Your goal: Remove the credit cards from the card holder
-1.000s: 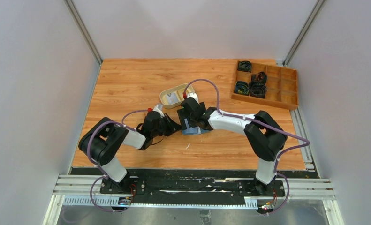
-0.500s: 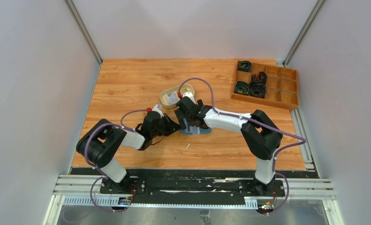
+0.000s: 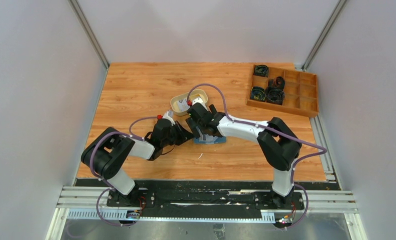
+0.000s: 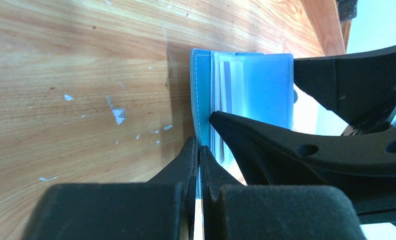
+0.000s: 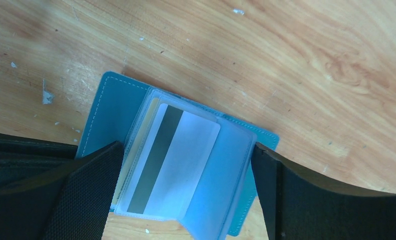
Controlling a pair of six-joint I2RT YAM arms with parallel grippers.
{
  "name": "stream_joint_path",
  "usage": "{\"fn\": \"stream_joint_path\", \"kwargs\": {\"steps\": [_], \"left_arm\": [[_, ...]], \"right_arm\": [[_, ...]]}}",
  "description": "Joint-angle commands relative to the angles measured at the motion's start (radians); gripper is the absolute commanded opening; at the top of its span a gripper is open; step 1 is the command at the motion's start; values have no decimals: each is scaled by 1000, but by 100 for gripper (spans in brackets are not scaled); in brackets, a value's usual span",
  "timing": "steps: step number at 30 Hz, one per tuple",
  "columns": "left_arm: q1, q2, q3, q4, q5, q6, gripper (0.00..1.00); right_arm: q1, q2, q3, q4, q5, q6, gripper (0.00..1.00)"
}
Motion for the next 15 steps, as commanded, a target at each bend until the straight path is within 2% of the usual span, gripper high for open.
{"fn": "stream_joint_path", "kwargs": {"steps": [1,5,8,11,15], "left_arm": [[-1,-3,3,35,-8,23,0],[-1,15,8,35,-2,30,0],[-1,16,7,35,-5,40,0],[-1,18,8,28,-10,48,0],[-1,25,10,17,-12,58,0]], "right_arm": [[-10,-68,10,-30,94,-150,100],[-12,-164,-23,58,79,-168,100],[-18,-240,-111,150,-6,-119,100],[-58,-300,-233,244,-195,-12,100],[-138,-293,-370,409,-489,146,100]]}}
